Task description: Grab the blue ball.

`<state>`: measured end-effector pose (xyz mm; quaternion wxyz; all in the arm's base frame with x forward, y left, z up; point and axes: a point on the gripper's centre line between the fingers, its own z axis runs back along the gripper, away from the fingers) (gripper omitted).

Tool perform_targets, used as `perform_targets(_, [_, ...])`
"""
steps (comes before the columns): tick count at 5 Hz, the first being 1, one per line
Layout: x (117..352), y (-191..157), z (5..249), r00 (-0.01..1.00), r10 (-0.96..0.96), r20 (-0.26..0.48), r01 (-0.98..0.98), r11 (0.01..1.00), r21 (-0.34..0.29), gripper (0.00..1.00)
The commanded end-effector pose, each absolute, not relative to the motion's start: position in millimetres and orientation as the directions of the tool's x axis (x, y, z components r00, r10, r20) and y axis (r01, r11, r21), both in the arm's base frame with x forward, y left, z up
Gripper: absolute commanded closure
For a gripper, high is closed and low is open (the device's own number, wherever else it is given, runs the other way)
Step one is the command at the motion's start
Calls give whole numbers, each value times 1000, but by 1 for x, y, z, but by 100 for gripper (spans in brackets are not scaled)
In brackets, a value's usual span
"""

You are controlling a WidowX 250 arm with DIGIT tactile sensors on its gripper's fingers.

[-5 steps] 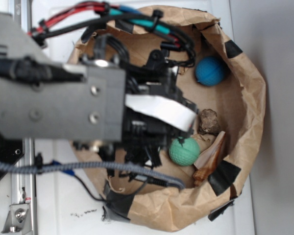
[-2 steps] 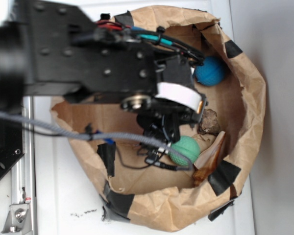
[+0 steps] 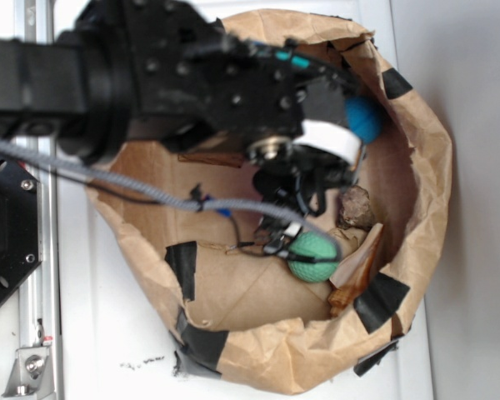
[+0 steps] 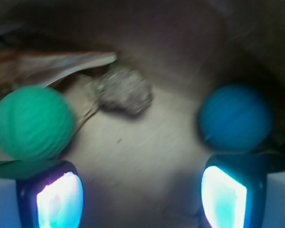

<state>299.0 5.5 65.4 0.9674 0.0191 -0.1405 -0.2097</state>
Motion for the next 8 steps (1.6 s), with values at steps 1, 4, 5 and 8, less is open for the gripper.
perform_targets(1, [322, 17, 84, 870, -375, 321, 355, 927, 121, 0])
perform_targets(4, [321, 40, 95, 870, -359, 339, 300, 929, 217, 0])
perform_targets(5, [322, 44, 92, 872, -354, 338, 292, 930, 221, 0])
perform_targets(8, [341, 45, 86, 867, -344, 360, 275, 934, 229, 0])
